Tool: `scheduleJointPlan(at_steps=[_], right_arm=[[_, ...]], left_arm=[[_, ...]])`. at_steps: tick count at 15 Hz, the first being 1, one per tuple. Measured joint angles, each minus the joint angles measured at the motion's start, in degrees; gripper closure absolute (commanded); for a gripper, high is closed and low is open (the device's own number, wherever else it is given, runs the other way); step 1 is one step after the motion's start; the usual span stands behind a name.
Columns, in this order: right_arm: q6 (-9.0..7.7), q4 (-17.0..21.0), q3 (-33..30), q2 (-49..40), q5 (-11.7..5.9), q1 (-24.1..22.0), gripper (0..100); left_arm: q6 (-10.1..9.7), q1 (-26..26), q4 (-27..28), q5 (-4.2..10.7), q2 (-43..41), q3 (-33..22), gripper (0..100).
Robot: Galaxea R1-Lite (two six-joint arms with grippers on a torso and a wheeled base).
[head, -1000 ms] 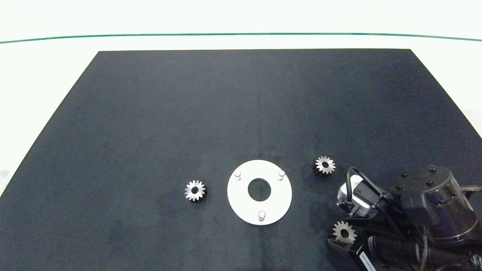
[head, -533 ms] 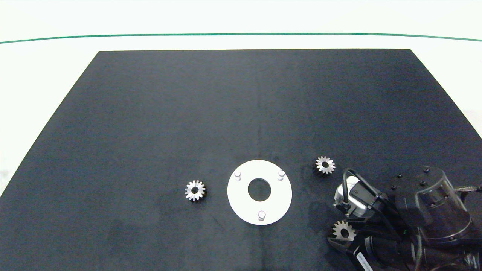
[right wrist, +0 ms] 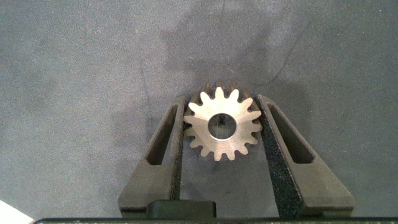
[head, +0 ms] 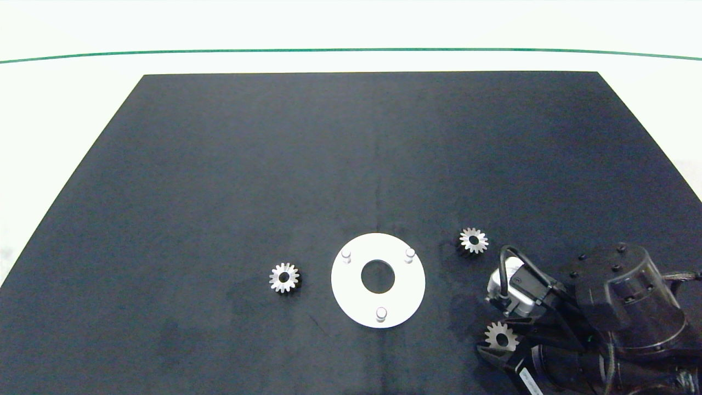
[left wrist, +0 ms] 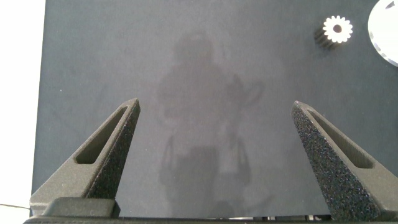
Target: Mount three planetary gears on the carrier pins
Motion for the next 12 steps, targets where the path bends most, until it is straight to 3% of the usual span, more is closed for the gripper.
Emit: scheduleJointPlan(at_steps=[5,12], right_arm=[[-0.02,0.0,0.1,0.0,0.01,0.0,87],[-0.27,0.5,-0.9,-2.2,0.23,1.3,87]], left_arm=[[0.02,0.0,0.0,0.0,0.0,0.0,0],[0.02,0.0,0.0,0.0,-0.2,0.0,0]])
